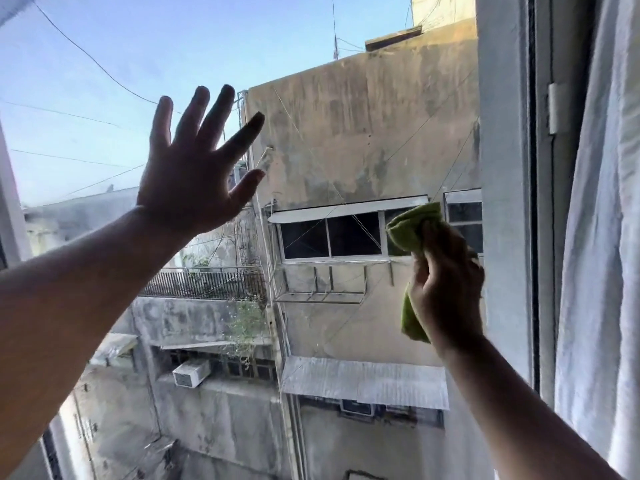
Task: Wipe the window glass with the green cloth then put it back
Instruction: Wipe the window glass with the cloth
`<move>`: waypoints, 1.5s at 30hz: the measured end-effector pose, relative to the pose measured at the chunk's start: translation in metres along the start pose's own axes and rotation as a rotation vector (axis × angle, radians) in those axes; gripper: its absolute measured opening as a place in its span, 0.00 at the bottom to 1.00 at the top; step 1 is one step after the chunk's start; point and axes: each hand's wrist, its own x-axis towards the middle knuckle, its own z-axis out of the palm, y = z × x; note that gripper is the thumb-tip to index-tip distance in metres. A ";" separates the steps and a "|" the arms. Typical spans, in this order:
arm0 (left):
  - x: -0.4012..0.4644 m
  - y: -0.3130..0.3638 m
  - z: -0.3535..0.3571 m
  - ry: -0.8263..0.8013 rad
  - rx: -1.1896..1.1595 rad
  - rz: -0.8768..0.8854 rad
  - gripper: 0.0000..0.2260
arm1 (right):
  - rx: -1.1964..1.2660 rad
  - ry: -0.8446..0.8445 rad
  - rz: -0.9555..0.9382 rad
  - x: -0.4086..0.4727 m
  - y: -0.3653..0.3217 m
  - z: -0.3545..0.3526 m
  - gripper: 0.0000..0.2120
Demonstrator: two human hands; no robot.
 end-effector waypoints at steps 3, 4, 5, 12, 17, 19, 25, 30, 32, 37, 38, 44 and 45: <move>-0.001 0.001 -0.009 -0.082 -0.018 0.022 0.36 | 0.142 -0.044 -0.180 -0.028 -0.075 0.014 0.25; -0.001 0.000 -0.012 -0.097 -0.029 0.039 0.38 | 0.167 -0.091 -0.414 -0.047 -0.101 0.017 0.28; -0.004 -0.005 -0.015 -0.098 -0.033 0.047 0.38 | 0.156 -0.142 -0.634 -0.062 -0.122 0.017 0.31; -0.061 -0.064 -0.005 -0.080 -0.057 -0.244 0.35 | 0.088 0.070 -0.398 0.041 -0.143 0.031 0.28; -0.062 -0.066 0.002 -0.023 -0.065 -0.202 0.32 | 0.146 -0.268 -1.108 -0.106 -0.158 0.046 0.24; -0.062 -0.066 0.003 -0.013 -0.071 -0.189 0.33 | 0.097 -0.379 -1.336 -0.130 -0.128 0.041 0.23; -0.062 -0.064 0.006 0.019 -0.047 -0.200 0.32 | 0.345 -0.159 -0.821 -0.058 -0.133 0.053 0.21; -0.062 -0.067 0.005 0.020 -0.039 -0.187 0.32 | 0.408 -0.337 -0.994 -0.122 -0.150 0.049 0.16; -0.062 -0.066 0.005 0.024 -0.038 -0.192 0.32 | 0.379 -0.410 -1.194 -0.106 -0.135 0.041 0.14; -0.063 -0.065 0.007 0.040 -0.037 -0.202 0.33 | 0.423 -0.085 -0.716 -0.020 -0.134 0.039 0.13; -0.063 -0.065 0.007 0.042 -0.037 -0.203 0.33 | 0.446 -0.066 -0.610 -0.022 -0.141 0.041 0.14; -0.063 -0.064 0.002 0.015 -0.056 -0.207 0.33 | 0.384 -0.313 -1.090 -0.099 -0.147 0.040 0.16; -0.063 -0.064 0.001 0.015 -0.060 -0.213 0.32 | 0.333 -0.324 -1.160 -0.084 -0.139 0.039 0.18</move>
